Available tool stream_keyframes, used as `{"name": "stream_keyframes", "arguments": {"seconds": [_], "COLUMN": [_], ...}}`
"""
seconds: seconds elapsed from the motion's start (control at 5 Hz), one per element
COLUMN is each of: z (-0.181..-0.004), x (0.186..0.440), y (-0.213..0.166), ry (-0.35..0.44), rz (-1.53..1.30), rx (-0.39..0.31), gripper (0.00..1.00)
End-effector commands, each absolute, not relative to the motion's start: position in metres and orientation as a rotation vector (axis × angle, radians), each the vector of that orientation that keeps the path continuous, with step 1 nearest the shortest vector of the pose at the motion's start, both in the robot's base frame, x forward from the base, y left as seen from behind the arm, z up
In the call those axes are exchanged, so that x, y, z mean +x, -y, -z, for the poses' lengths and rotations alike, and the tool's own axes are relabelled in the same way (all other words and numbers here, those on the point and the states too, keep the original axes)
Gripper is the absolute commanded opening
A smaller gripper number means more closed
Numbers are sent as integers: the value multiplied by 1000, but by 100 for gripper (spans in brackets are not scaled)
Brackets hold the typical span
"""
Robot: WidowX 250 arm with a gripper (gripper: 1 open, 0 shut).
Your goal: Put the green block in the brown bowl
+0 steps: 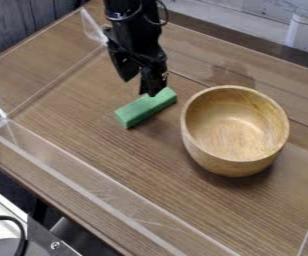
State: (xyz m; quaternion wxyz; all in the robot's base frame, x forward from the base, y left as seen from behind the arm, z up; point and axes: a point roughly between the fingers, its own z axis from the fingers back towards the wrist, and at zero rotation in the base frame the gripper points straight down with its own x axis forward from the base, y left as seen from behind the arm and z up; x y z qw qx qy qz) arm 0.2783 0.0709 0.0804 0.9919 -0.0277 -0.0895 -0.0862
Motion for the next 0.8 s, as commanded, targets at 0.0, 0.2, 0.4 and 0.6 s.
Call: {"name": "stream_keyframes", "arguments": {"seconds": [0.0, 0.2, 0.4, 0.6], "z": [-87, -76, -68, -62], "x": [291, 294, 296, 297], "y": [-79, -79, -78, -80], "ry": [225, 198, 173, 185], "rz": [178, 200, 220, 219], "rx": [-37, -72, -104, -116], "gripper": [100, 100, 100, 100]}}
